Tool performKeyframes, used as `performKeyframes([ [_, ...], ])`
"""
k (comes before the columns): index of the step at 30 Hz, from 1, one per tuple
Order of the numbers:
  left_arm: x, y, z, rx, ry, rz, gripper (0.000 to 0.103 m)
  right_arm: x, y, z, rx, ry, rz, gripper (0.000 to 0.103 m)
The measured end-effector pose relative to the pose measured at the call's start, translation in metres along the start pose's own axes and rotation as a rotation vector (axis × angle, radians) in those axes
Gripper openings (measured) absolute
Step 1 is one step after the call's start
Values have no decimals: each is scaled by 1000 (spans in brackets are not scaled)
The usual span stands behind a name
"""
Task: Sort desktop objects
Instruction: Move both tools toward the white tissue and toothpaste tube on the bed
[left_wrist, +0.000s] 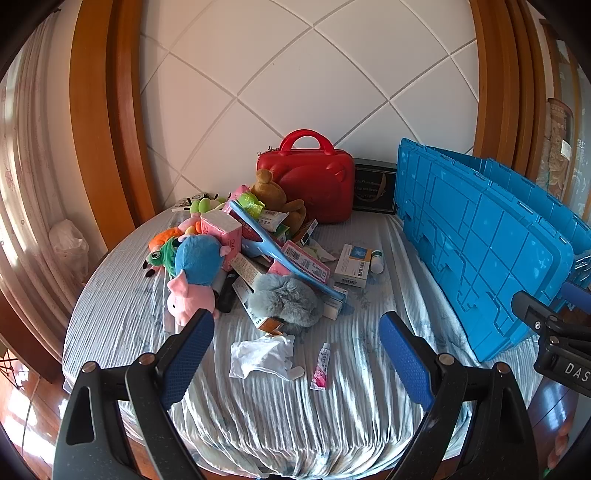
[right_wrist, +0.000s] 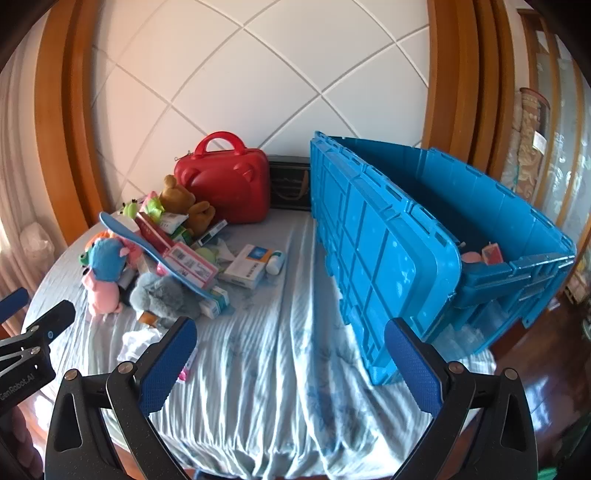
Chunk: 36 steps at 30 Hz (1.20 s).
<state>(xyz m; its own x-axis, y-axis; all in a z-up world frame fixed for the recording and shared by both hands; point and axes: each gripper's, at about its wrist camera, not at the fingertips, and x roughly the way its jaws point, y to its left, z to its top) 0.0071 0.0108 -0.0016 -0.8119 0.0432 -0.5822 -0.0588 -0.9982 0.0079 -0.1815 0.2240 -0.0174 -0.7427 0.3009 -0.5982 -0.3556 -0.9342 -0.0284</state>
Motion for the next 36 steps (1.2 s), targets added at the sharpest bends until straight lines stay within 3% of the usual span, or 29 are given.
performKeyframes([
  [15, 12, 12, -4, -9, 24, -11, 92, 9, 7, 2, -7, 24, -3, 103],
  [26, 45, 42, -7, -52, 87, 3, 92, 43, 27, 3, -25, 87, 9, 103],
  [29, 61, 59, -14, -74, 118, 35, 92, 60, 36, 1, -43, 118, 25, 103],
  [36, 113, 118, -48, -99, 279, 141, 92, 124, 60, -19, -76, 250, 96, 103],
])
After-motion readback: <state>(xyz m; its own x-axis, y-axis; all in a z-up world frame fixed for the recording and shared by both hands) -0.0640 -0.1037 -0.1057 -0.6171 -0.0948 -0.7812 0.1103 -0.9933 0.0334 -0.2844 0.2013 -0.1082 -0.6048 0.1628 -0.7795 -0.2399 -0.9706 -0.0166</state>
